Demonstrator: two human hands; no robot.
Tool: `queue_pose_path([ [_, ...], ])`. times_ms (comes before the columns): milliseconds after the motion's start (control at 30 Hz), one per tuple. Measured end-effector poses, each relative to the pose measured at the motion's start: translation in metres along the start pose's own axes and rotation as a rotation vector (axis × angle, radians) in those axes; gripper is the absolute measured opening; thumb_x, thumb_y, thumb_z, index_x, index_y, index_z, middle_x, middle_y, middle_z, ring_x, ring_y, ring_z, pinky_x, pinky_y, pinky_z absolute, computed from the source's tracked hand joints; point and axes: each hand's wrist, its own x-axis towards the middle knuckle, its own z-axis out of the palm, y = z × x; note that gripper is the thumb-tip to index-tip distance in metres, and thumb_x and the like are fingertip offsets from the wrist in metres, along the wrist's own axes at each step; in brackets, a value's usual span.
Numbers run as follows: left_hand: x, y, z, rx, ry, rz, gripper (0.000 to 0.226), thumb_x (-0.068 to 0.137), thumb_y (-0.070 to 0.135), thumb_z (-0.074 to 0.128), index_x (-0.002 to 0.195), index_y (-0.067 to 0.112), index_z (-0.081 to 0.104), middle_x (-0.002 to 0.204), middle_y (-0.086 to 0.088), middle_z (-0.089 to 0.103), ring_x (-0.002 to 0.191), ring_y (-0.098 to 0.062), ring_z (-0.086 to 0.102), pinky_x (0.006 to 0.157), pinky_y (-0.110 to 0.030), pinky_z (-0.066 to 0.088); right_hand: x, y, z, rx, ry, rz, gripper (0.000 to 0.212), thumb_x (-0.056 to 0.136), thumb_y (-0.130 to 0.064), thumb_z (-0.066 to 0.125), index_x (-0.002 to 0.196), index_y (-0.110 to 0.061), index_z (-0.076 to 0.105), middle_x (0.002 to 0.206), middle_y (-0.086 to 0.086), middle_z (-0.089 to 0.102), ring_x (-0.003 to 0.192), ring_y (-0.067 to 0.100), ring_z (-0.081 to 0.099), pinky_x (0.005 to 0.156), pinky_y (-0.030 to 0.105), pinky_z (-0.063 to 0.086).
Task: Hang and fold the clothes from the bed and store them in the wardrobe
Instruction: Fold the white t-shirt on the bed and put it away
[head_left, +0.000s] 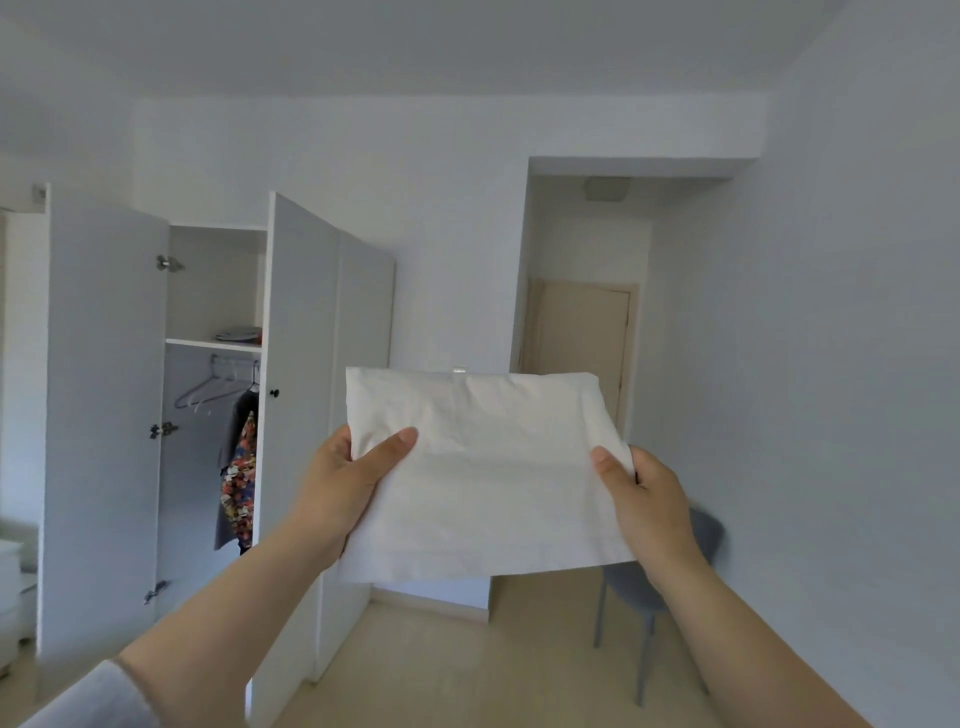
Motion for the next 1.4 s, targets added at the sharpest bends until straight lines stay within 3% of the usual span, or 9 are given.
queue_pose_path([
  [267, 0.096, -0.04, 0.05, 0.04, 0.083, 0.033, 0.035, 0.077, 0.027, 0.078, 0.106, 0.013, 0.066, 0.095, -0.007, 0.076, 0.083, -0.026, 0.074, 0.059, -0.031, 0.058, 0.119, 0.074, 0.021, 0.181, -0.138, 0.05, 0.047, 0.096, -0.039, 0.056, 0.095, 0.008, 0.057, 0.078, 0.011, 0.054, 0.07, 0.022, 0.051, 0.063, 0.033, 0.037],
  [433, 0.159, -0.072, 0.06, 0.067, 0.097, 0.067, 0.04, 0.074, 0.029, 0.078, 0.108, 0.014, 0.064, 0.096, -0.005, 0.076, 0.084, -0.025, 0.074, 0.061, -0.033, 0.059, 0.179, 0.11, 0.052, 0.314, -0.218, 0.17, 0.034, 0.09, -0.05, 0.059, 0.088, -0.018, 0.069, 0.086, -0.003, 0.074, 0.081, 0.015, 0.069, 0.069, 0.029, 0.053],
  [600, 0.228, -0.111, 0.06, 0.071, 0.074, 0.09, 0.04, 0.072, 0.031, 0.077, 0.106, 0.014, 0.066, 0.099, -0.007, 0.075, 0.086, -0.027, 0.073, 0.064, -0.036, 0.06, 0.239, 0.143, 0.092, 0.345, -0.206, 0.198, 0.042, 0.086, -0.054, 0.062, 0.095, -0.014, 0.07, 0.095, 0.005, 0.074, 0.089, 0.023, 0.07, 0.085, 0.042, 0.056],
  [733, 0.297, -0.137, 0.059, 0.074, 0.073, 0.09, 0.043, 0.069, 0.034, 0.078, 0.105, 0.016, 0.067, 0.096, -0.005, 0.076, 0.083, -0.025, 0.074, 0.059, -0.031, 0.058, 0.3, 0.166, 0.127, 0.351, -0.198, 0.161, 0.029, 0.088, -0.046, 0.064, 0.094, -0.019, 0.07, 0.094, 0.002, 0.075, 0.086, 0.019, 0.072, 0.079, 0.039, 0.059],
  [833, 0.345, -0.153, 0.059, 0.068, 0.062, 0.095, 0.042, 0.07, 0.034, 0.078, 0.107, 0.016, 0.067, 0.097, -0.005, 0.076, 0.084, -0.025, 0.074, 0.058, -0.028, 0.058, 0.344, 0.187, 0.151, 0.362, -0.184, 0.138, 0.028, 0.09, -0.042, 0.064, 0.094, -0.015, 0.069, 0.094, 0.006, 0.075, 0.088, 0.025, 0.071, 0.081, 0.044, 0.057],
  [967, 0.399, -0.183, 0.061, 0.089, 0.084, 0.078, 0.048, 0.068, 0.036, 0.078, 0.109, 0.014, 0.066, 0.099, -0.006, 0.075, 0.087, -0.027, 0.073, 0.064, -0.035, 0.059, 0.394, 0.219, 0.181, 0.372, -0.196, 0.107, 0.025, 0.09, -0.038, 0.065, 0.087, -0.014, 0.069, 0.088, 0.008, 0.074, 0.08, 0.021, 0.069, 0.073, 0.038, 0.056],
  [1100, 0.444, -0.212, 0.068, 0.129, 0.132, 0.087, 0.051, 0.066, 0.038, 0.079, 0.109, 0.013, 0.066, 0.1, -0.008, 0.075, 0.089, -0.029, 0.073, 0.078, -0.044, 0.059, 0.448, 0.258, 0.212, 0.414, -0.233, 0.076, 0.029, 0.09, -0.04, 0.066, 0.089, -0.011, 0.069, 0.092, 0.014, 0.073, 0.084, 0.029, 0.067, 0.078, 0.044, 0.054],
  [1267, 0.49, -0.245, 0.077, 0.167, 0.23, 0.114, 0.048, 0.067, 0.037, 0.078, 0.108, 0.014, 0.066, 0.099, -0.007, 0.075, 0.087, -0.028, 0.073, 0.07, -0.039, 0.06, 0.514, 0.303, 0.253, 0.489, -0.342, 0.02, 0.051, 0.089, -0.043, 0.066, 0.099, 0.007, 0.058, 0.098, 0.032, 0.061, 0.073, 0.03, 0.059, 0.072, 0.037, 0.044],
  [1400, 0.525, -0.262, 0.078, 0.195, 0.328, 0.125, 0.048, 0.066, 0.035, 0.082, 0.107, 0.013, 0.066, 0.097, -0.008, 0.075, 0.084, -0.028, 0.073, 0.062, -0.035, 0.059, 0.566, 0.326, 0.287, 0.507, -0.432, -0.001, 0.047, 0.089, -0.045, 0.064, 0.089, 0.002, 0.057, 0.077, 0.009, 0.059, 0.072, 0.021, 0.055, 0.067, 0.034, 0.042],
])
